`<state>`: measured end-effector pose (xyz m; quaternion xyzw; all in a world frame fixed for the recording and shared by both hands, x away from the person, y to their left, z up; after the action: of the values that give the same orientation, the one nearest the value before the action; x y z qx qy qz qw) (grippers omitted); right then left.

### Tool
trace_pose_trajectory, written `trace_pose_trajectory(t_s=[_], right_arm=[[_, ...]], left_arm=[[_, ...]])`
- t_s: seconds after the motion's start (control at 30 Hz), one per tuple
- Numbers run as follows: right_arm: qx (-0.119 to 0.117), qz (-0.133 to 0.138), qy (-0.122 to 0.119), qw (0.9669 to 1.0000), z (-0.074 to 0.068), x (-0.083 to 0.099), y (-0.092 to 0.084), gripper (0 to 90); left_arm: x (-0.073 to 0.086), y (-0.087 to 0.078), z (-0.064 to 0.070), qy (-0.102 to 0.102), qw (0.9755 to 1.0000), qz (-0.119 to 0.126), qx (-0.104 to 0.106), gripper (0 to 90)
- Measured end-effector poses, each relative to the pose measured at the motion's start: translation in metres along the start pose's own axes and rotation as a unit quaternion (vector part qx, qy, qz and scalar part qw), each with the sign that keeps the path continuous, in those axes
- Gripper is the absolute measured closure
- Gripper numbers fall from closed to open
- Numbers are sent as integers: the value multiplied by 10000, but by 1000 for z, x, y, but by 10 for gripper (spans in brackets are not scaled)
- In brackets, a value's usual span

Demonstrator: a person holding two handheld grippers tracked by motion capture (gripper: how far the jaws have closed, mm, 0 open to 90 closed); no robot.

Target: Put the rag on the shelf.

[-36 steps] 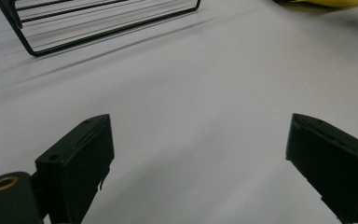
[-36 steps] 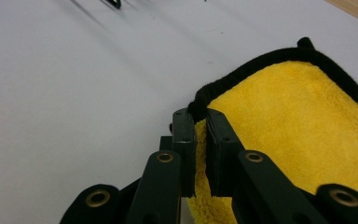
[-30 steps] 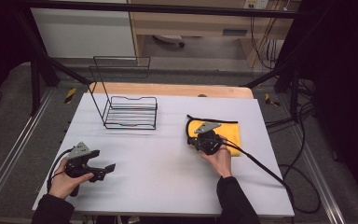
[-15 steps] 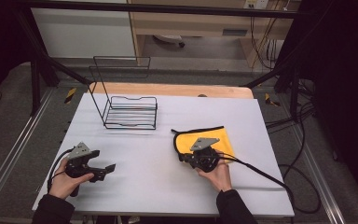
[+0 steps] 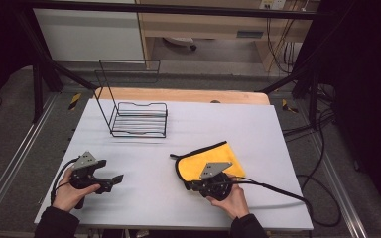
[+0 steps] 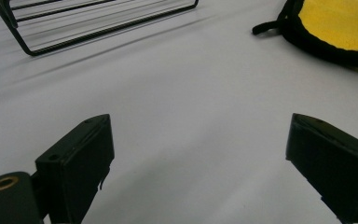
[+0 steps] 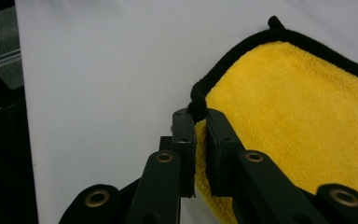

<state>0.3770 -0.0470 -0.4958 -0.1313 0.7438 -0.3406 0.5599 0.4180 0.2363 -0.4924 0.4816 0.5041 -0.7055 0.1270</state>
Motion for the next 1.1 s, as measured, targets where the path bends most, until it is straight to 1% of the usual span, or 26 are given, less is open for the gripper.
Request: trace_pose_trajectory(t_s=[0.13,0.2,0.3,0.33,0.4,0.47,0.5,0.57,0.63,0.67,0.77,0.87,0.93,0.97,1.0,1.07,1.1], right_arm=[[-45,-112,-66,9999,-3,6,4,828],[-87,-111,-17,9999,-2,7,4,809],[-193,36,84,9998,-3,6,3,739],[-199,101,142,9997,-3,5,1,694],[-122,235,183,9995,0,3,-4,655],[32,378,260,9989,8,2,-12,595],[144,451,320,9984,13,2,-16,555],[376,541,484,9967,25,4,-26,523],[667,613,644,9938,38,9,-36,469],[831,629,711,9920,46,12,-42,445],[1211,733,1001,9849,65,23,-59,382],[1535,834,1267,9764,80,34,-76,329],[1751,843,1451,9701,90,43,-85,328],[1832,855,1635,9656,95,52,-92,329],[1832,855,1635,9656,95,52,-92,329],[1875,856,1757,9626,99,60,-95,335],[1909,855,1790,9614,101,64,-97,342]], left_arm=[[0,0,0,15,10000,-7,2,75],[0,0,0,11,10000,0,5,75],[0,-1,0,4,10000,-19,1,77],[0,-1,1,-4,10000,-19,-1,78],[-1,0,2,0,10000,-28,8,79],[-1,0,3,10,10000,-45,19,82],[-2,0,4,16,10000,-51,26,85],[-5,0,7,14,10000,-44,43,90],[-7,0,9,22,9999,-62,76,95],[-9,1,11,-11,9999,-65,76,99],[-13,3,15,-7,9999,-106,67,109],[-19,6,21,49,9999,-114,56,117],[-25,8,27,98,9999,-97,87,122],[-29,10,30,104,9999,-83,101,127],[-33,12,33,88,9999,-73,106,127],[-42,18,40,99,9999,-77,94,138],[-45,21,43,137,9998,-92,84,143]])
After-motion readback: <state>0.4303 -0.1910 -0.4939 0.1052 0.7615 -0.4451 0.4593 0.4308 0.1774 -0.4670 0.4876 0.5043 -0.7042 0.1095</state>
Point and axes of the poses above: each handheld gripper's, and its own axes: y roughly forward along the jaws, x roughly out of its underside, z roughly to its right, the point moved 10 cm from there along y, roughly forward along the jaws, and after that the axes turned 8 degrees about -x, right-handed, at the moved point
